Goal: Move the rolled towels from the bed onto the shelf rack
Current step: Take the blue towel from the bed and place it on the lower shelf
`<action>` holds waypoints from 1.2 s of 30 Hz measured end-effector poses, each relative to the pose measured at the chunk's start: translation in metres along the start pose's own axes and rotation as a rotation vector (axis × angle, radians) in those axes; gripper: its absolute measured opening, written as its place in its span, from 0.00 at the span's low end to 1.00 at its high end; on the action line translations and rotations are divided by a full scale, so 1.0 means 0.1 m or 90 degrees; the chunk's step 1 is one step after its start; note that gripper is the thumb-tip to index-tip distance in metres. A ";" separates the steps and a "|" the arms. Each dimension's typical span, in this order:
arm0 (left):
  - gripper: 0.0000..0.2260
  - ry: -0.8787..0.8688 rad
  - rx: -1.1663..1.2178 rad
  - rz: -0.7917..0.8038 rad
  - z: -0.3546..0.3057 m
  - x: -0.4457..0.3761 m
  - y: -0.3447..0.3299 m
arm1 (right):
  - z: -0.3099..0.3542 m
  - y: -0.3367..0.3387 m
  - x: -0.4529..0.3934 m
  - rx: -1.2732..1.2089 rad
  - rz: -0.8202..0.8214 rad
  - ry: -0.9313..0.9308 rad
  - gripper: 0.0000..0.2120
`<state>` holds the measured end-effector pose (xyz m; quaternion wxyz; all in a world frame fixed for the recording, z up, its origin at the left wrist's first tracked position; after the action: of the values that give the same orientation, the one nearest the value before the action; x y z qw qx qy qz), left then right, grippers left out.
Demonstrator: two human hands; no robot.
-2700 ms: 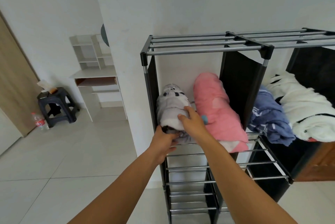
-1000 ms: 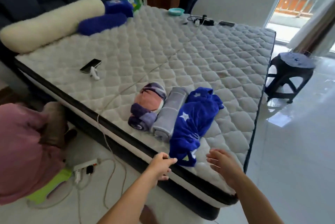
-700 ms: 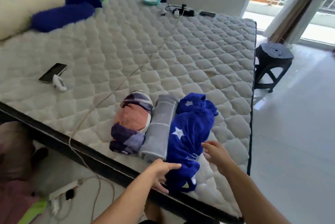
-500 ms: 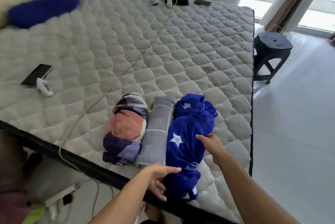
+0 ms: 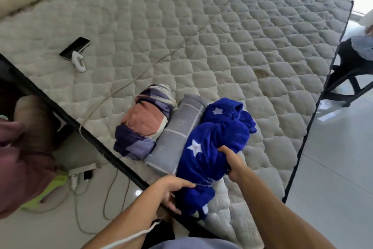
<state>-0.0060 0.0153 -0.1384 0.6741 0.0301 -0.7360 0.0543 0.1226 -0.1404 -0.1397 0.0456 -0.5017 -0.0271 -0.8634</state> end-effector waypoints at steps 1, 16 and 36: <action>0.28 -0.012 0.038 -0.003 0.01 0.01 -0.04 | 0.01 0.02 0.03 -0.009 0.015 0.006 0.13; 0.20 -0.277 0.159 -0.095 0.57 1.11 0.29 | 0.03 -0.48 1.32 -0.116 0.207 0.180 0.05; 0.19 -0.491 0.628 -0.212 5.45 2.26 2.58 | -3.19 -4.23 4.01 0.329 0.640 0.266 0.15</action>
<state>-0.5954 0.2124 0.0300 0.2679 0.4672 -0.7994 0.2662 -0.3955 0.2298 0.0506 0.5729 -0.2457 0.0141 -0.7818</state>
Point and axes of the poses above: each hand's wrist, its own x-axis away from the middle knuckle, its own y-axis out of the back of the hand, z = x × y, the point moved 3 cm from there along -x, towards the middle knuckle, and after that the axes turned 1 degree about -z, right-handed, at the moved point
